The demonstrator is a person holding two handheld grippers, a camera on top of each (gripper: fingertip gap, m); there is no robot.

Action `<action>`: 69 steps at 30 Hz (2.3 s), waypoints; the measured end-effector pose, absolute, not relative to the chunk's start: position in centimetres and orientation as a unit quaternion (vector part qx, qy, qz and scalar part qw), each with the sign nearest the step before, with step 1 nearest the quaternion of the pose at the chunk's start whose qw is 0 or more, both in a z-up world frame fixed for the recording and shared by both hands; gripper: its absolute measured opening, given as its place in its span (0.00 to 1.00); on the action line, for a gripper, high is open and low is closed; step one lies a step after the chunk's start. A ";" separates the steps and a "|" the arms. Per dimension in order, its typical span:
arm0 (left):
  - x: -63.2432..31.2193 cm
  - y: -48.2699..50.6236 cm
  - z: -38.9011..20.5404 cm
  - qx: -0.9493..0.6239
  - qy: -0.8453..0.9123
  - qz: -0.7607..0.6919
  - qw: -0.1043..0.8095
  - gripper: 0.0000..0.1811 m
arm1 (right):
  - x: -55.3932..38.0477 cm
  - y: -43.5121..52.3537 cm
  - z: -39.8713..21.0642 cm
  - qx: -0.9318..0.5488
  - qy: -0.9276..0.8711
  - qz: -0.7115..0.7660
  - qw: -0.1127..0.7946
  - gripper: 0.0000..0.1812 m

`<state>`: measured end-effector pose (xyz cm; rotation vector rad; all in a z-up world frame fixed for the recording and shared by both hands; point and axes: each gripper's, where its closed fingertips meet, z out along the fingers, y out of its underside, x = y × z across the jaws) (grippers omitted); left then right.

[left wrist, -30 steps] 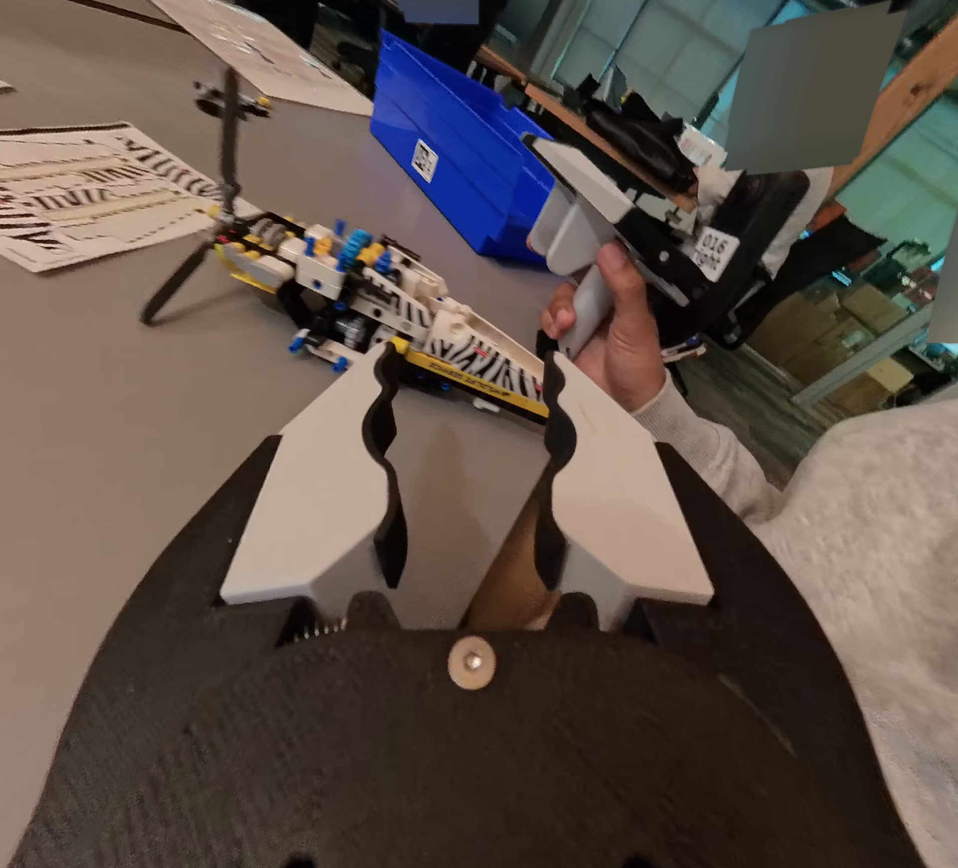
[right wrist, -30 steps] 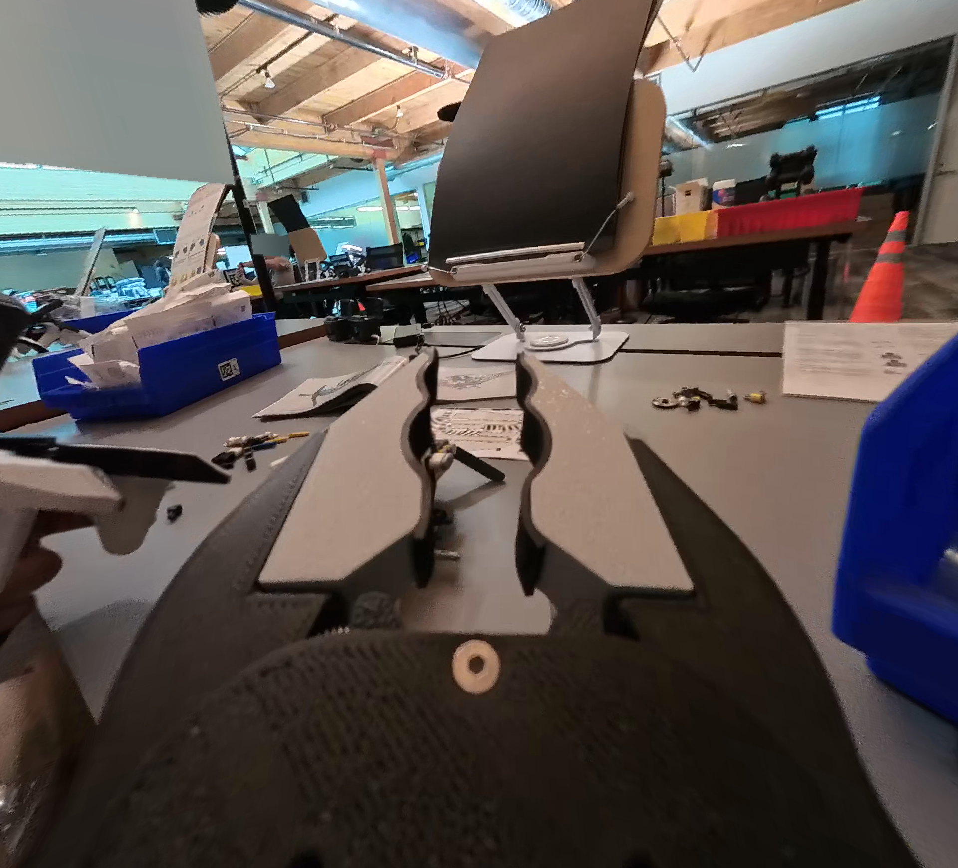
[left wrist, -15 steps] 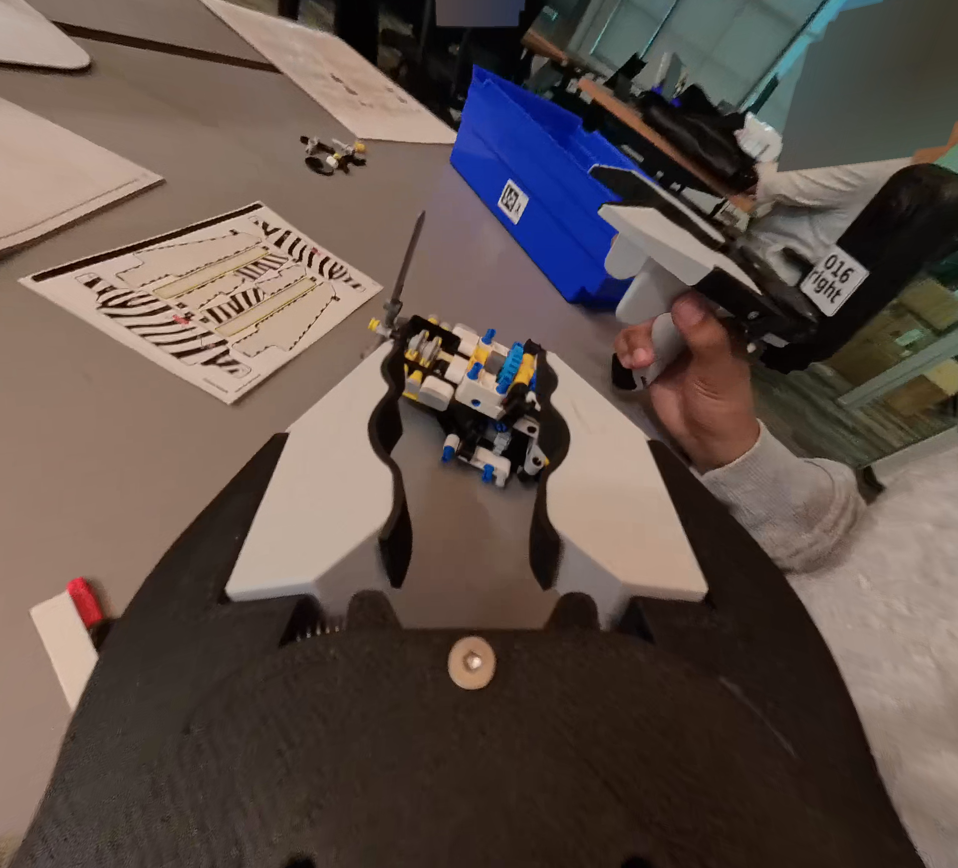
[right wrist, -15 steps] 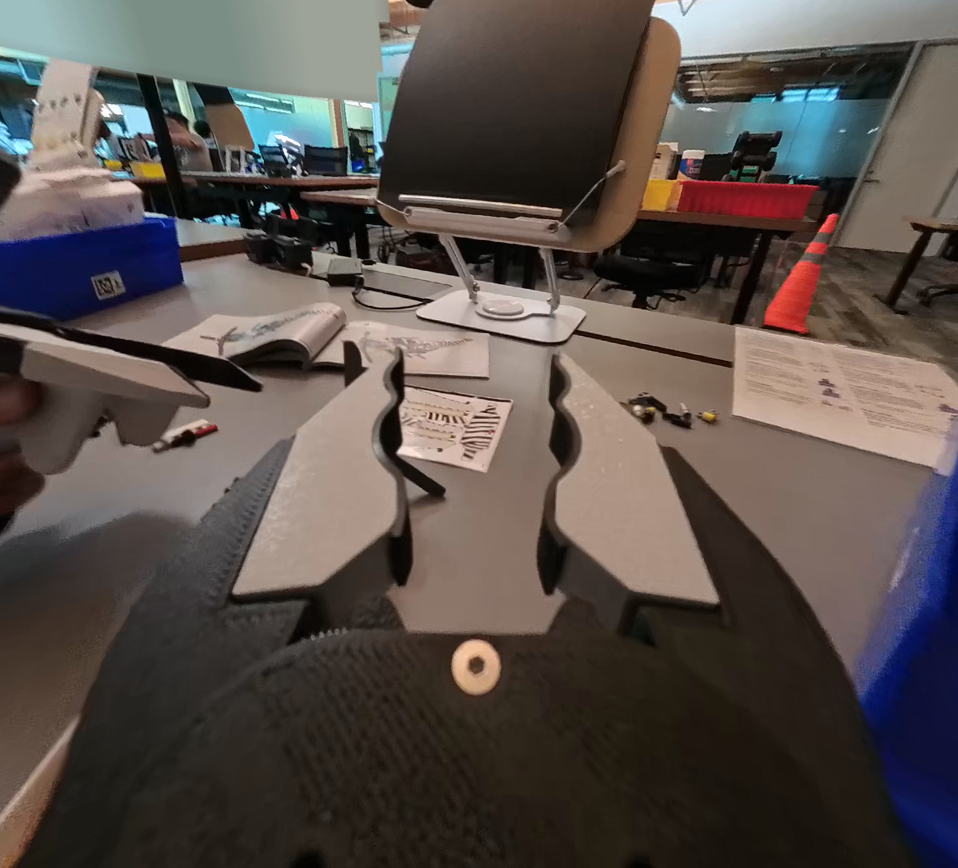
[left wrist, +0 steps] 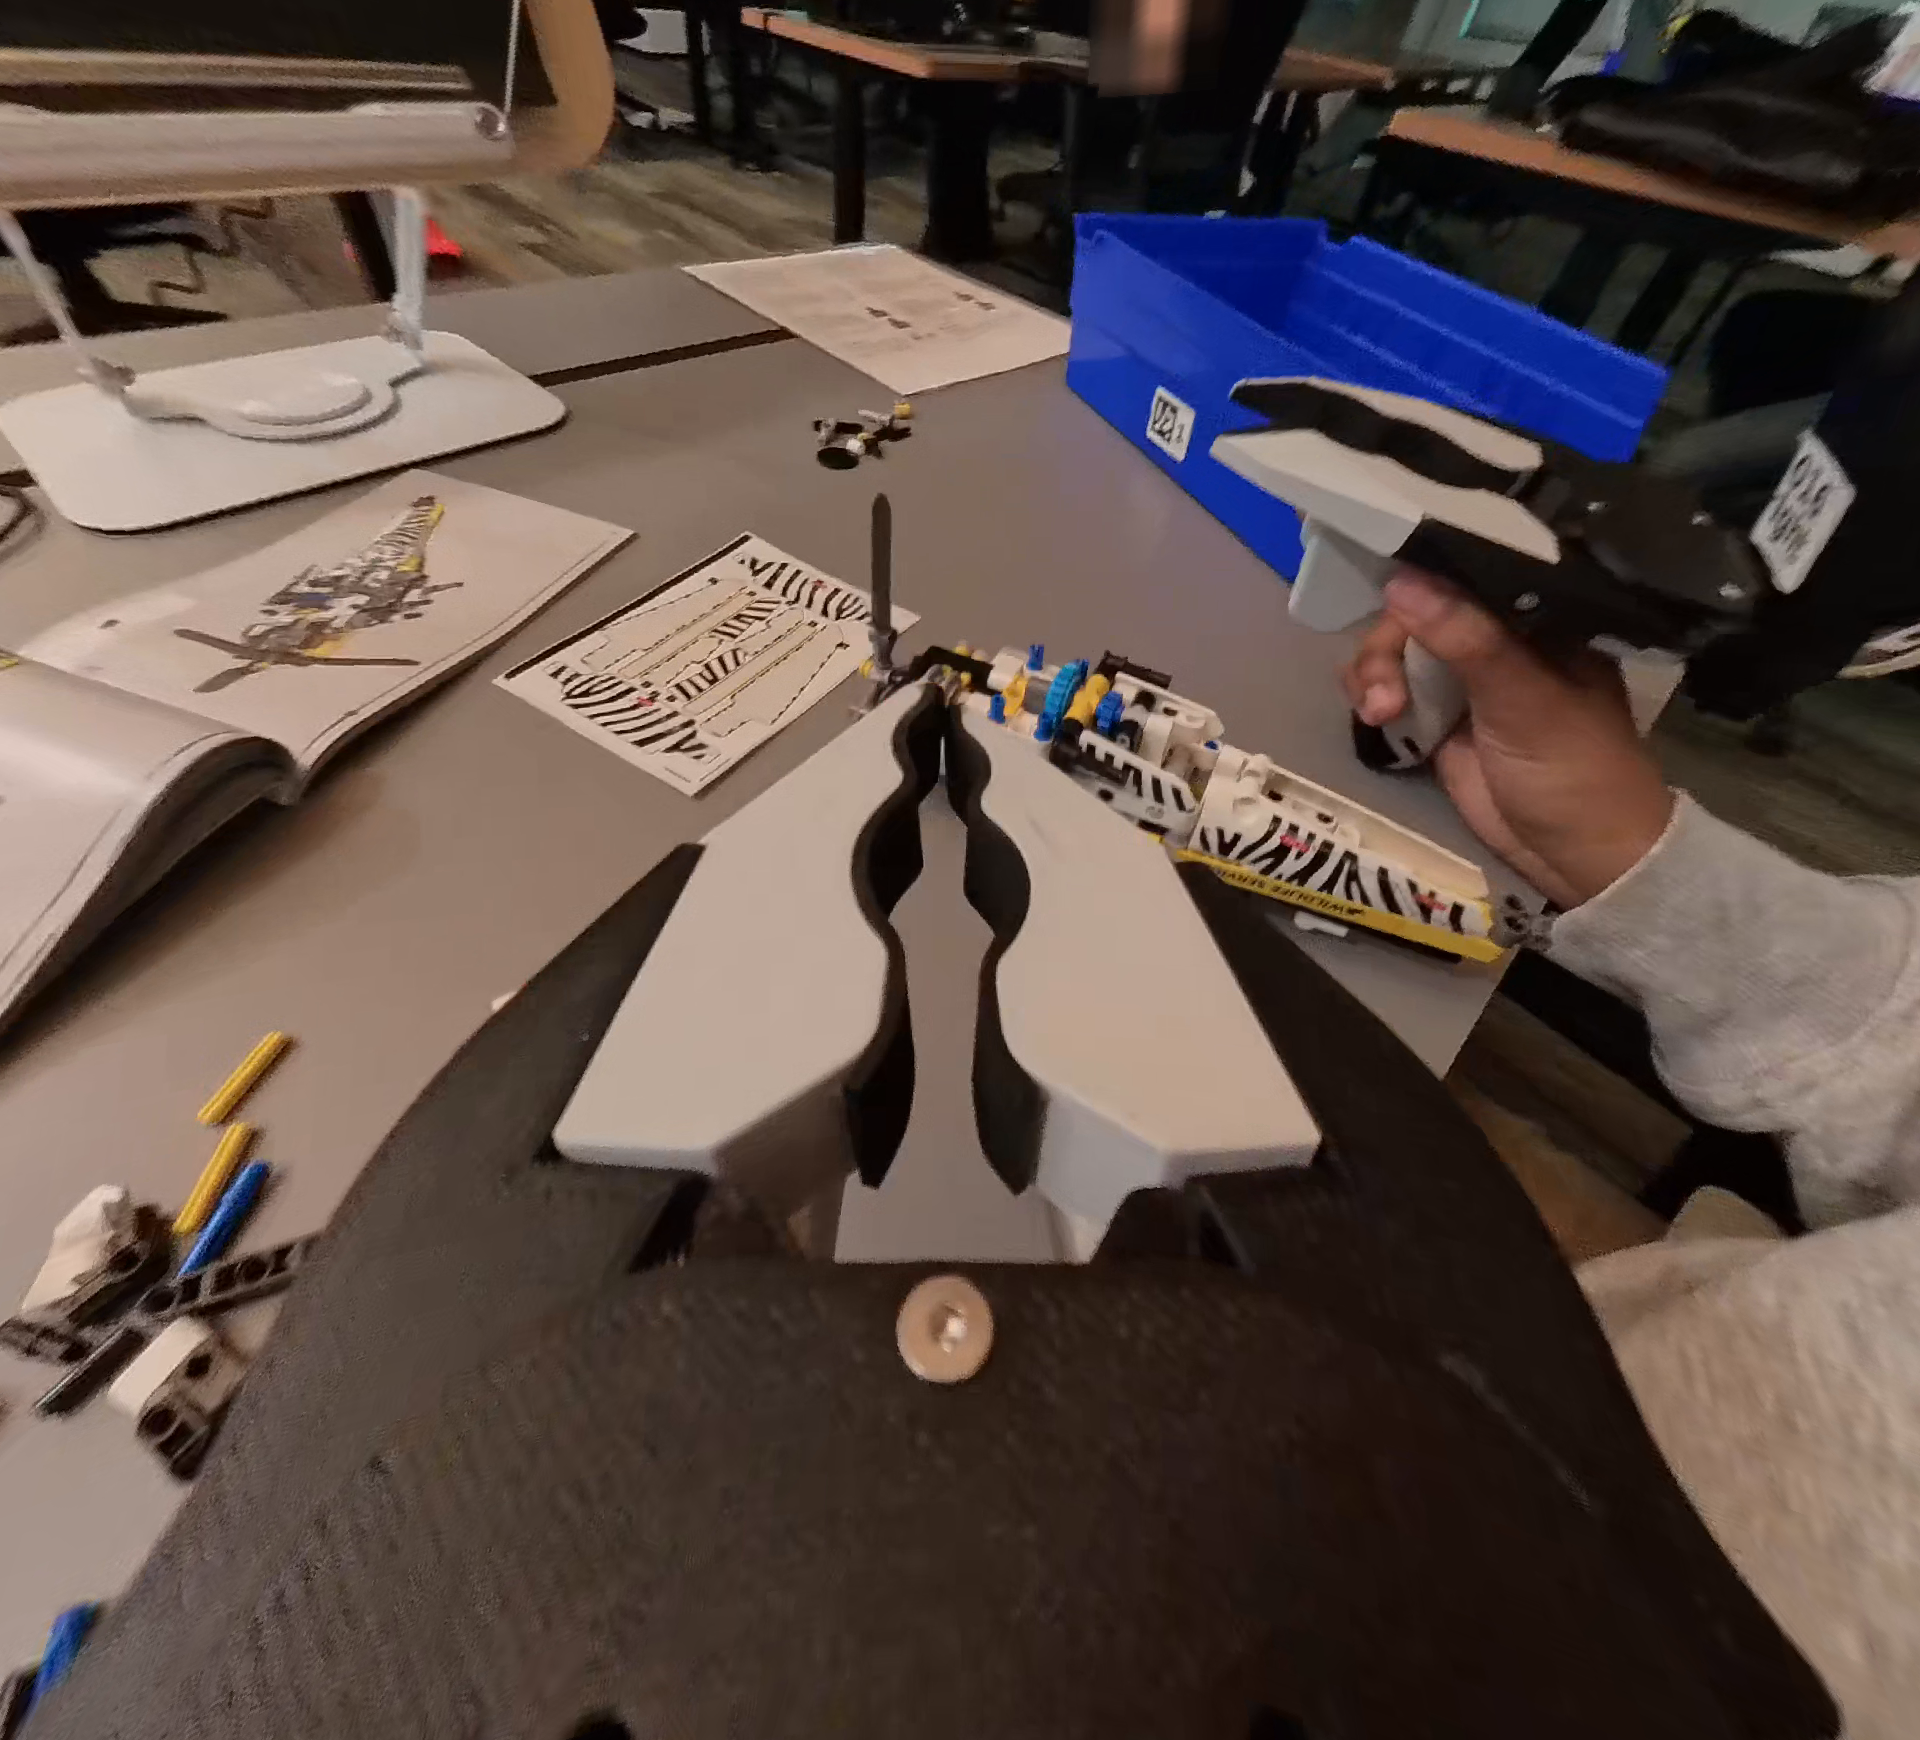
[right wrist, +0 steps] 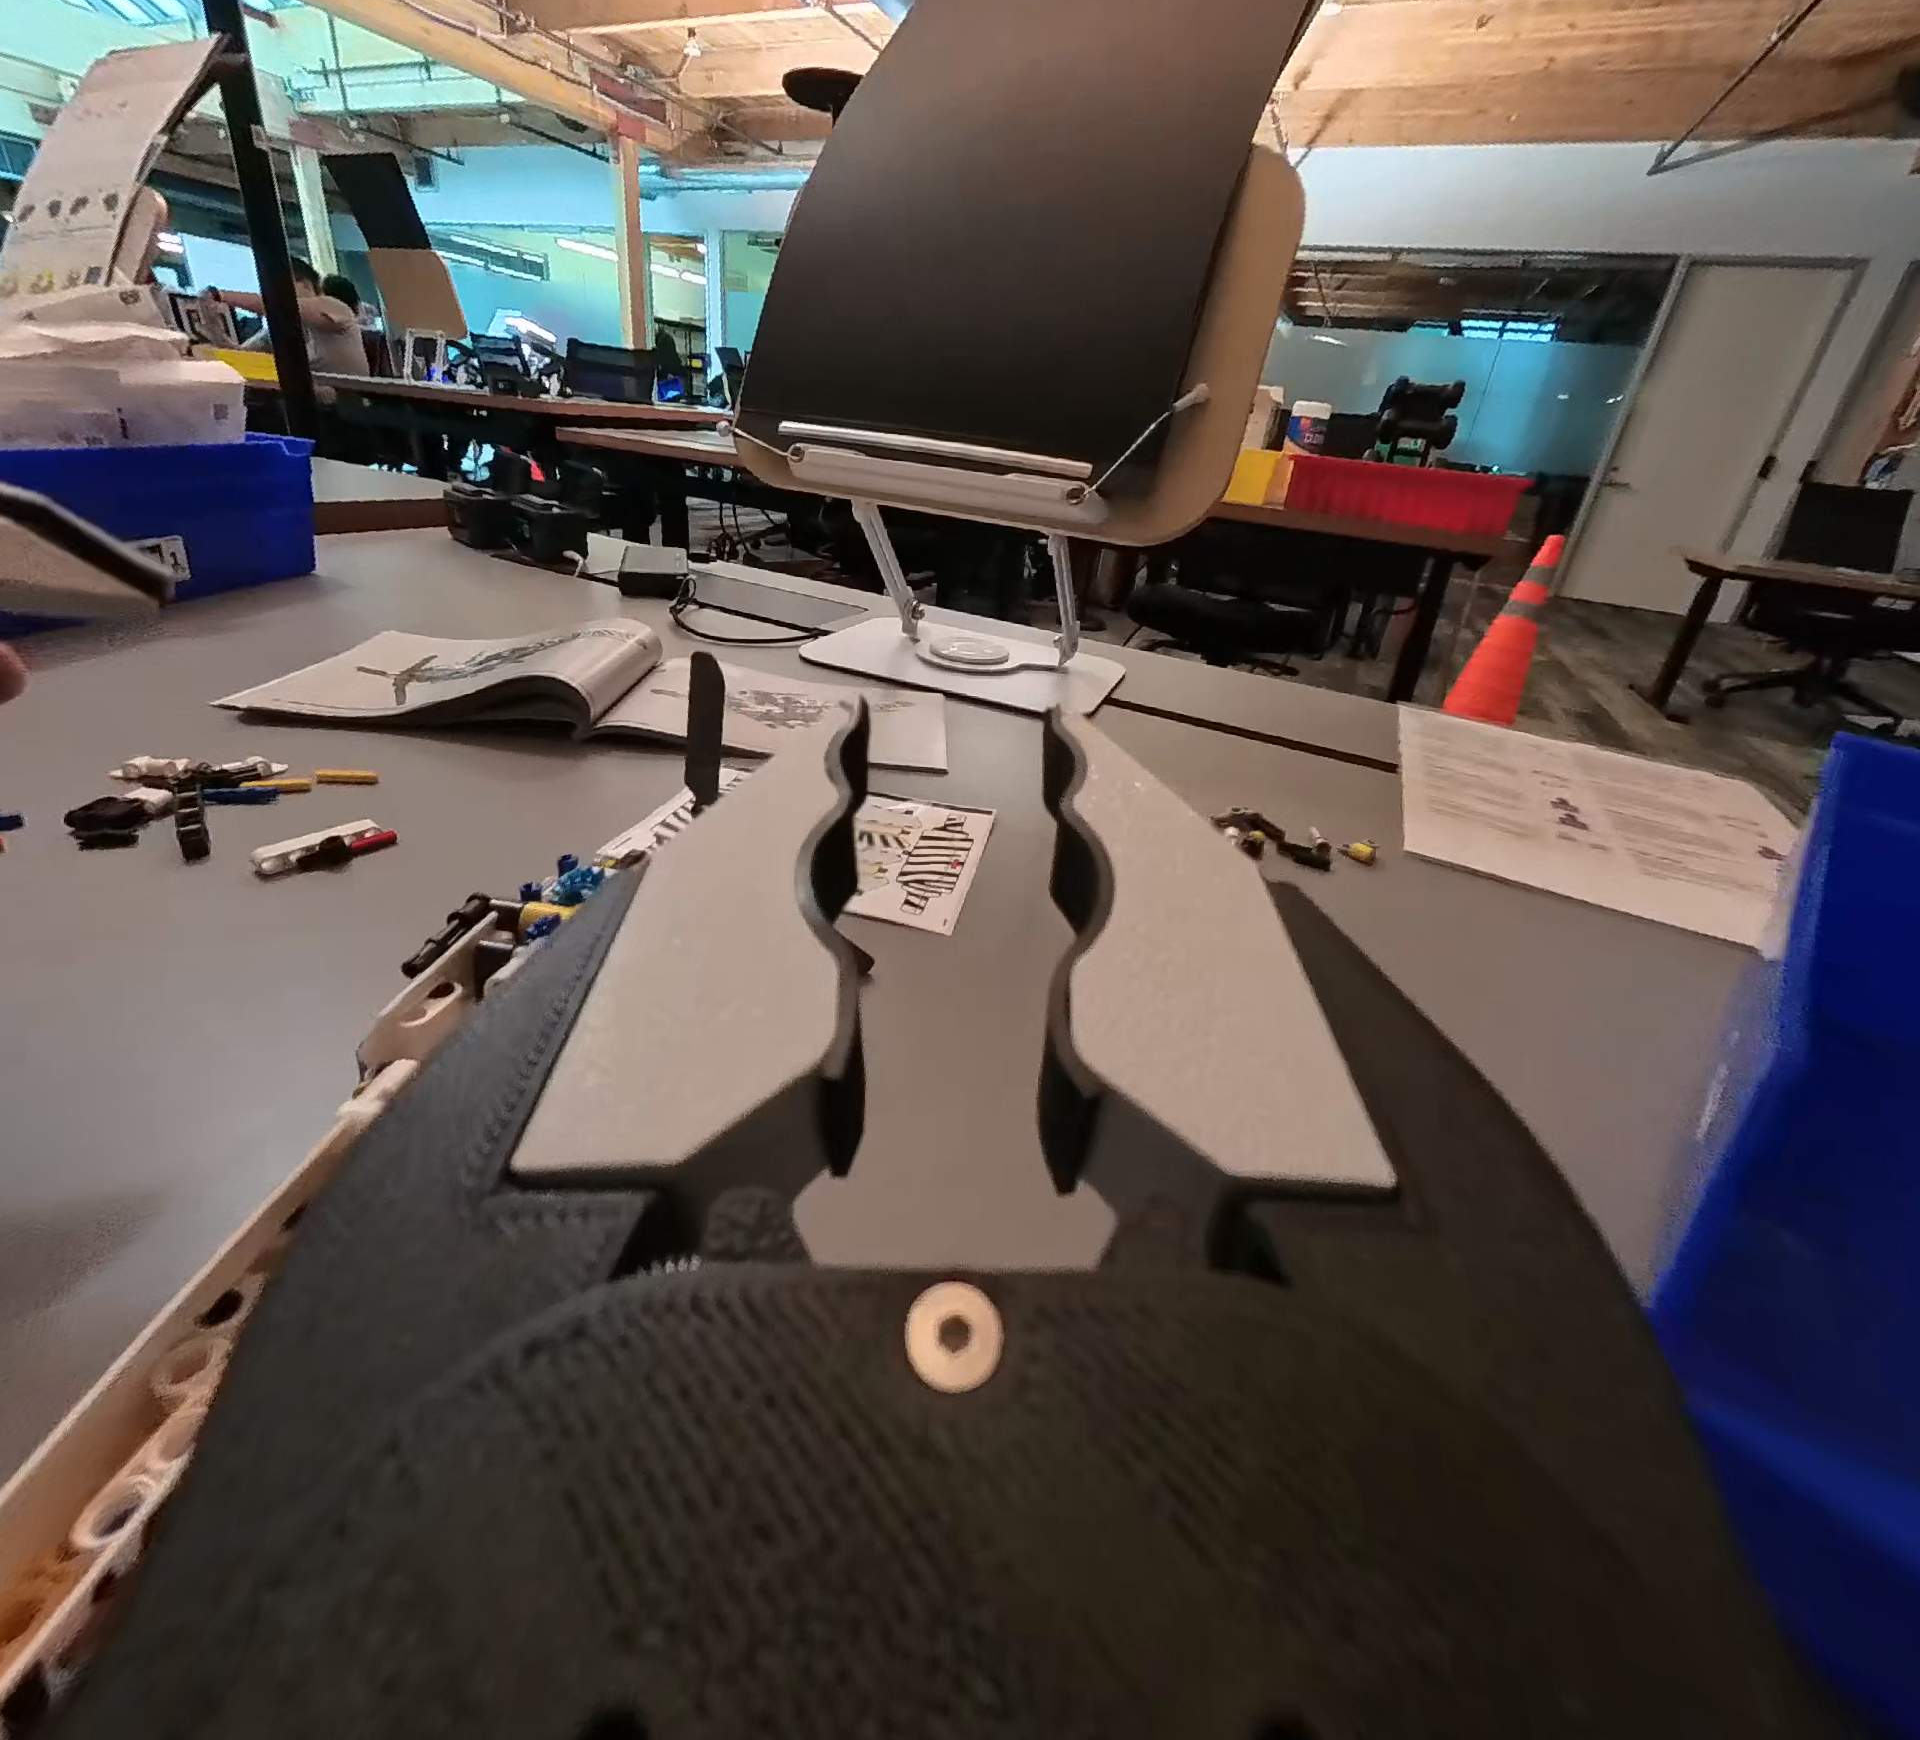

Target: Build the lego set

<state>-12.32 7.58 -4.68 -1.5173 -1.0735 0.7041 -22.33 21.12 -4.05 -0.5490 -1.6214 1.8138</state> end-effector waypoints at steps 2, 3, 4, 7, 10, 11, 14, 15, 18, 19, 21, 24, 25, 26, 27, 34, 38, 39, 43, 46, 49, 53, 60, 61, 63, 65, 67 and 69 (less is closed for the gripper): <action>-12.9 7.6 -4.7 -0.636 -0.450 0.269 0.567 0.00 | -22.4 20.7 -4.4 -0.203 -0.627 0.680 0.322 0.18; -13.2 7.6 -4.9 -0.634 -0.449 0.256 0.575 0.00 | -22.4 20.5 -4.5 -0.199 -0.633 0.674 0.326 0.18; -13.4 7.5 -5.1 -0.633 -0.450 0.247 0.580 0.00 | -22.3 20.3 -4.7 -0.194 -0.639 0.668 0.329 0.18; -14.3 6.9 -6.3 -0.629 -0.460 0.236 0.580 0.04 | -22.3 19.9 -5.0 -0.184 -0.651 0.650 0.347 0.18; -15.2 6.1 -7.0 -0.616 -0.479 0.221 0.584 0.07 | -22.9 20.0 -5.4 -0.183 -0.660 0.627 0.372 0.16; -15.7 5.7 -7.1 -0.611 -0.487 0.216 0.585 0.08 | -23.0 19.9 -5.5 -0.181 -0.664 0.622 0.373 0.16; -17.1 4.7 -7.5 -0.603 -0.504 0.199 0.585 0.12 | -23.2 19.7 -5.7 -0.177 -0.669 0.614 0.378 0.16; -17.6 4.5 -7.5 -0.602 -0.506 0.194 0.586 0.13 | -23.2 19.8 -5.6 -0.178 -0.668 0.616 0.378 0.15; -19.2 3.9 -7.5 -0.601 -0.509 0.187 0.588 0.14 | -23.4 20.4 -5.2 -0.193 -0.656 0.634 0.361 0.12; -19.8 3.6 -7.5 -0.602 -0.512 0.190 0.583 0.16 | -23.5 20.7 -5.1 -0.201 -0.651 0.641 0.354 0.12; -21.4 2.0 -7.8 -0.603 -0.531 0.215 0.555 0.22 | -23.7 21.2 -4.8 -0.213 -0.640 0.653 0.344 0.12; -24.5 -2.4 -8.5 -0.610 -0.575 0.272 0.473 0.45 | -23.8 21.6 -4.6 -0.218 -0.631 0.657 0.349 0.13; -25.6 -3.6 -8.3 -0.613 -0.580 0.282 0.456 0.47 | -23.7 21.6 -4.6 -0.217 -0.632 0.655 0.352 0.13; -26.9 -4.7 -7.9 -0.614 -0.582 0.293 0.446 0.50 | -23.7 21.5 -4.7 -0.215 -0.634 0.653 0.354 0.13; -28.3 -5.6 -7.6 -0.617 -0.582 0.297 0.438 0.52 | -23.7 21.5 -4.7 -0.213 -0.636 0.650 0.356 0.13; -37.8 -5.7 -12.7 -0.685 -0.610 0.210 0.338 0.58 | -23.3 21.1 -4.9 -0.198 -0.645 0.642 0.363 0.13; -40.7 -4.1 -16.7 -0.703 -0.627 0.189 0.276 0.60 | -23.4 21.5 -4.7 -0.204 -0.639 0.651 0.356 0.13; -41.1 -4.0 -17.4 -0.702 -0.632 0.191 0.267 0.60 | -23.4 21.5 -4.6 -0.206 -0.637 0.654 0.353 0.13; -41.7 -4.3 -17.6 -0.707 -0.614 0.230 0.266 0.58 | -23.4 21.7 -4.5 -0.210 -0.630 0.666 0.340 0.13; -41.5 -4.8 -17.3 -0.702 -0.614 0.237 0.272 0.43 | -23.4 21.7 -4.4 -0.210 -0.629 0.670 0.335 0.13; -41.3 -5.2 -17.2 -0.705 -0.612 0.236 0.270 0.31 | -23.4 21.7 -4.3 -0.210 -0.626 0.674 0.331 0.13; -41.1 -5.2 -17.1 -0.714 -0.599 0.240 0.270 0.01 | -23.5 22.0 -4.2 -0.216 -0.620 0.678 0.331 0.12; -39.9 -5.1 -15.3 -0.691 -0.609 0.210 0.327 0.00 | -23.7 22.4 -4.0 -0.223 -0.609 0.688 0.326 0.12; -39.8 -5.1 -14.6 -0.685 -0.606 0.221 0.339 0.00 | -23.7 22.4 -4.0 -0.223 -0.608 0.688 0.327 0.12; -39.8 -4.5 -14.0 -0.678 -0.602 0.224 0.357 0.22 | -23.8 22.3 -4.1 -0.223 -0.609 0.687 0.327 0.12; -40.0 -3.8 -14.2 -0.681 -0.596 0.228 0.359 0.38 | -23.9 22.1 -4.2 -0.221 -0.612 0.685 0.327 0.12; -40.2 -3.5 -15.2 -0.690 -0.597 0.231 0.338 0.51 | -23.9 21.9 -4.3 -0.218 -0.616 0.682 0.329 0.12; -39.8 -3.3 -17.0 -0.704 -0.605 0.211 0.307 0.55 | -23.9 21.8 -4.4 -0.215 -0.617 0.680 0.332 0.11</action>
